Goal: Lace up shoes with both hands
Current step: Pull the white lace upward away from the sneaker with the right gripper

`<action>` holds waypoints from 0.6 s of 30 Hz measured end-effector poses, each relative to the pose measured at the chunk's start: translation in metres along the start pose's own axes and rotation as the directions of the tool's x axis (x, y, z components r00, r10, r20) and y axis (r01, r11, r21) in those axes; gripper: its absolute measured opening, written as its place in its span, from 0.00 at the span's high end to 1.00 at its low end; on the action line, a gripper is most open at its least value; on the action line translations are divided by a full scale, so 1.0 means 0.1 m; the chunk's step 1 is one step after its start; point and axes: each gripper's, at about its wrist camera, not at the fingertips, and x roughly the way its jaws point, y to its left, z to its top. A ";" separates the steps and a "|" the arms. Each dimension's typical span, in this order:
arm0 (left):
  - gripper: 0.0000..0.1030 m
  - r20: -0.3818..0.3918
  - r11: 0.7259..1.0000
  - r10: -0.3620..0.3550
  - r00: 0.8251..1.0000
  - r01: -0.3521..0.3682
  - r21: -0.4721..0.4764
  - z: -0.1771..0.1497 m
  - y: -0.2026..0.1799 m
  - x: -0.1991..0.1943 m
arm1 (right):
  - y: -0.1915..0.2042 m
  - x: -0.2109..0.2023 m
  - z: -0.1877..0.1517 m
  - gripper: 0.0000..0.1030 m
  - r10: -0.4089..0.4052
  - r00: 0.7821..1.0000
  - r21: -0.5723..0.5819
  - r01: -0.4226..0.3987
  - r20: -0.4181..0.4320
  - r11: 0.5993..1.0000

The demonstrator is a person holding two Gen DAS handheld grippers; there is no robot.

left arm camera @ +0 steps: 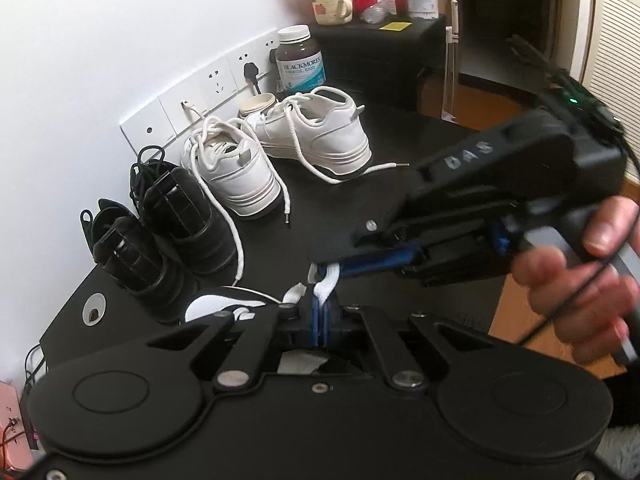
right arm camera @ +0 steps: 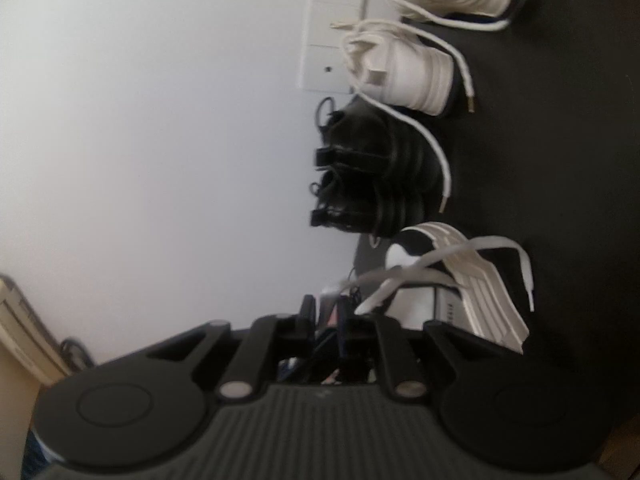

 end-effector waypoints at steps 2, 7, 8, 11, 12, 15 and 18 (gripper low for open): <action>0.99 -0.002 1.000 0.008 1.000 -0.008 -0.007 -0.02 0.03 -0.02 | -0.02 -0.04 0.03 0.93 0.005 0.998 0.028 -0.007 0.059 1.000; 0.99 -0.008 0.997 0.029 1.000 -0.030 -0.066 -0.07 0.17 -0.08 | -0.02 -0.21 0.11 0.95 0.058 0.979 0.055 -0.070 0.193 0.996; 0.99 -0.010 0.996 0.030 1.000 -0.030 -0.080 -0.08 0.21 -0.09 | -0.03 -0.26 0.12 0.96 0.069 0.973 0.063 -0.085 0.219 0.994; 0.99 -0.012 0.994 0.026 1.000 -0.027 -0.106 -0.12 0.28 -0.13 | -0.02 -0.36 0.16 0.96 0.091 0.965 0.055 -0.108 0.244 0.993; 0.99 -0.011 0.993 0.026 1.000 -0.027 -0.112 -0.12 0.29 -0.14 | 0.00 -0.37 0.16 0.96 0.094 0.968 0.041 -0.106 0.231 0.993; 0.99 -0.007 0.992 0.028 1.000 -0.029 -0.123 -0.13 0.30 -0.15 | 0.04 -0.31 0.12 0.89 0.097 0.987 0.026 -0.101 0.126 0.995; 0.99 -0.002 0.990 0.031 1.000 -0.031 -0.135 -0.14 0.30 -0.16 | 0.02 -0.19 0.02 0.66 0.092 0.995 0.050 -0.093 0.029 0.994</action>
